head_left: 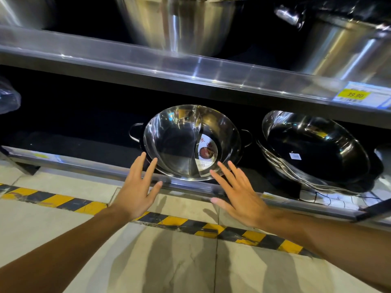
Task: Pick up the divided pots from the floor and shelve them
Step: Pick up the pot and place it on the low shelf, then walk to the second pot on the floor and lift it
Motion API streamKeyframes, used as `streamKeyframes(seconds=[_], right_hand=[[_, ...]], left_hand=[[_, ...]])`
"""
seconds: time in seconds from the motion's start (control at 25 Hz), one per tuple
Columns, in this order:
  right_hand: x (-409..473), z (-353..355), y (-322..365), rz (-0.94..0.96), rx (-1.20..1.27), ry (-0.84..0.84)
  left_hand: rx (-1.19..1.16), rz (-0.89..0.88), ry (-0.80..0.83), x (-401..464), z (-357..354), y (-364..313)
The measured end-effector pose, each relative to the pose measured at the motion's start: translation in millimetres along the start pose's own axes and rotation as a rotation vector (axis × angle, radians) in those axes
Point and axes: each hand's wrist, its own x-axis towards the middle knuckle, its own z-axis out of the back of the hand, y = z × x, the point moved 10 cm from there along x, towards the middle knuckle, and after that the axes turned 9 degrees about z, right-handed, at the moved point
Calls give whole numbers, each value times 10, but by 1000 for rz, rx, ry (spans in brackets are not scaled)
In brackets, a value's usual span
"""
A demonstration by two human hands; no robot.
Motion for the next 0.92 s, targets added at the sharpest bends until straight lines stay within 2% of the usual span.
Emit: streamKeyframes(seconds=[0.16,0.36,0.56,0.64,0.72,0.8,0.92], right_hand=[[106,-86,-239,-29,-137,147],[273,6,-696,-197,-220,237],[427,54,-927,-334,-146,298],[454,89,-895,-345,-117,270],[495,216,-730,-248,-155,117],[554,310,-371,-30,-193,-46],[622,273,345,229,-36,-206]], left_hand=[[139,-18,78,86,-92,-46],[114,64,304,350,-358,-278],[225,58,392,420,-408,-343],[280,98,403,417,-365,-291],[347,129,376,444,-294,-298],[361,100,287,435,-179,-364],[287,33,87,143,28,-422]])
